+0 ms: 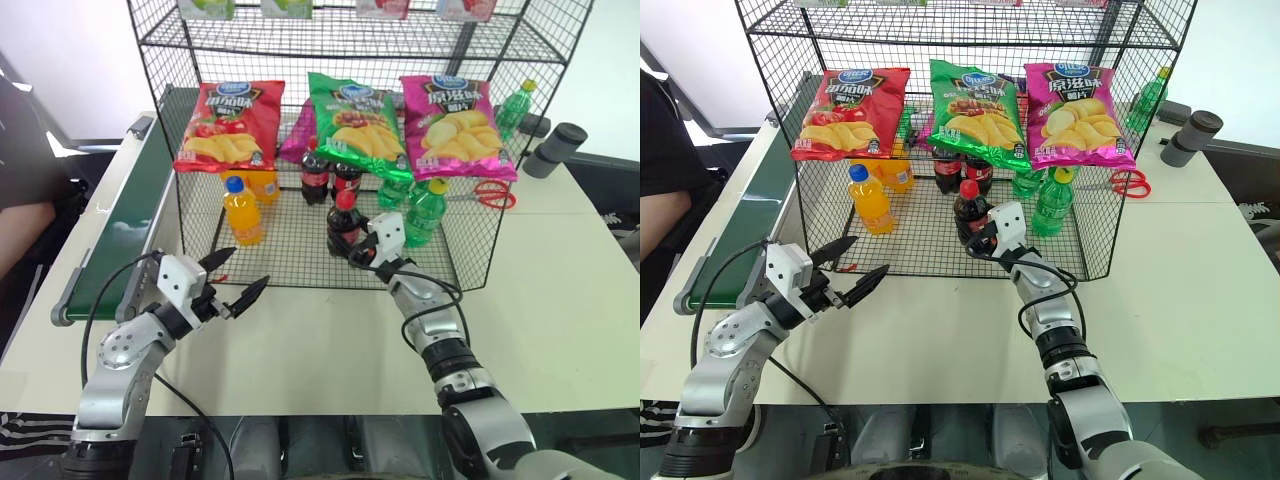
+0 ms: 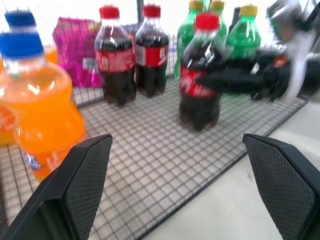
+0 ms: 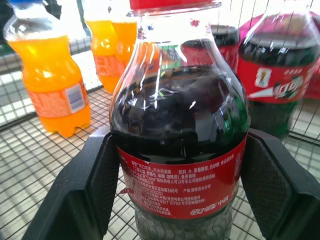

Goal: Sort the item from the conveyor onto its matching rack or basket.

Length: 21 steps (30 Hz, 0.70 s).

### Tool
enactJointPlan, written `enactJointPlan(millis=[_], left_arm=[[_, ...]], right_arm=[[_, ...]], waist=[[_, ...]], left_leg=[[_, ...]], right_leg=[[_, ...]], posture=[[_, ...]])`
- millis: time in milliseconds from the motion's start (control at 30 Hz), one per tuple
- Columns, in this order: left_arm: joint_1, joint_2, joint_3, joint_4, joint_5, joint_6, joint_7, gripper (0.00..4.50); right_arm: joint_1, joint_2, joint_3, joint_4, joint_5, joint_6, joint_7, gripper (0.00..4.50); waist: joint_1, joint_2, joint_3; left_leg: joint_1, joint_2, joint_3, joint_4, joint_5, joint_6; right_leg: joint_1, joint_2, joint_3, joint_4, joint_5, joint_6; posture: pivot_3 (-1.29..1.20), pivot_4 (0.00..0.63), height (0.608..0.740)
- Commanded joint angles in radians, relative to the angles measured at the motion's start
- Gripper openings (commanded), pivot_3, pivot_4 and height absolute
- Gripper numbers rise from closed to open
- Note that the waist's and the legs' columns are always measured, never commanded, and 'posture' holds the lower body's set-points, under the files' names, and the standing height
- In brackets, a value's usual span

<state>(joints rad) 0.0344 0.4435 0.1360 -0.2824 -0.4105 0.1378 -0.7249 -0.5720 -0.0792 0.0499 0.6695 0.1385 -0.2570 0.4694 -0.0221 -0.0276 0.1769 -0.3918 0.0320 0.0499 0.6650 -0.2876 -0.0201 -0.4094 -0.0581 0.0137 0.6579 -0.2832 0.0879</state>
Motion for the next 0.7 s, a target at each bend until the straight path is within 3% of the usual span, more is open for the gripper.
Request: enactJointPlan(millis=[33, 400, 467, 533, 700], left_arm=[[-0.001, 0.002, 0.022, -0.046, -0.031, -0.015, -0.001, 4.46], [-0.014, 0.012, -0.008, -0.042, -0.018, -0.011, -0.008, 4.46], [-0.017, 0.012, -0.011, -0.041, -0.017, -0.012, -0.008, 4.50], [-0.020, 0.010, -0.014, -0.040, -0.016, -0.011, -0.006, 4.50], [-0.024, 0.008, -0.020, -0.040, -0.016, -0.001, -0.002, 4.50]], right_arm=[[-0.088, 0.018, -0.027, 0.088, -0.017, -0.102, -0.033, 2.90], [-0.207, 0.047, -0.070, 0.305, 0.000, -0.168, -0.013, 2.90], [-0.209, 0.048, -0.076, 0.310, 0.002, -0.169, -0.002, 3.93], [-0.205, 0.045, -0.079, 0.302, 0.001, -0.171, 0.009, 4.41], [-0.169, 0.023, -0.069, 0.238, -0.005, -0.184, 0.056, 4.41]], waist=[[-0.001, 0.000, 0.000], [-0.022, 0.000, 0.000], [-0.023, 0.000, 0.000], [-0.023, 0.000, 0.000], [-0.024, 0.000, 0.000]], left_leg=[[0.000, 0.000, 0.000, 0.000, 0.000, 0.000], [0.000, 0.000, 0.000, 0.000, 0.000, 0.000], [0.000, 0.000, 0.000, 0.000, 0.000, 0.000], [0.000, 0.000, 0.000, 0.000, 0.000, 0.000], [0.001, 0.000, 0.000, 0.000, 0.000, 0.000]], right_leg=[[0.000, 0.000, 0.000, 0.000, 0.000, 0.000], [0.000, -0.001, 0.000, 0.001, 0.000, 0.000], [0.000, -0.001, 0.000, 0.001, 0.000, 0.000], [0.000, -0.001, 0.000, 0.001, 0.000, 0.000], [0.000, -0.001, 0.000, 0.002, 0.000, 0.000]], posture=[[0.00, 0.150, 0.740], [0.00, 0.150, 0.740], [0.00, 0.150, 0.740], [0.00, 0.150, 0.740], [0.00, 0.150, 0.740]])
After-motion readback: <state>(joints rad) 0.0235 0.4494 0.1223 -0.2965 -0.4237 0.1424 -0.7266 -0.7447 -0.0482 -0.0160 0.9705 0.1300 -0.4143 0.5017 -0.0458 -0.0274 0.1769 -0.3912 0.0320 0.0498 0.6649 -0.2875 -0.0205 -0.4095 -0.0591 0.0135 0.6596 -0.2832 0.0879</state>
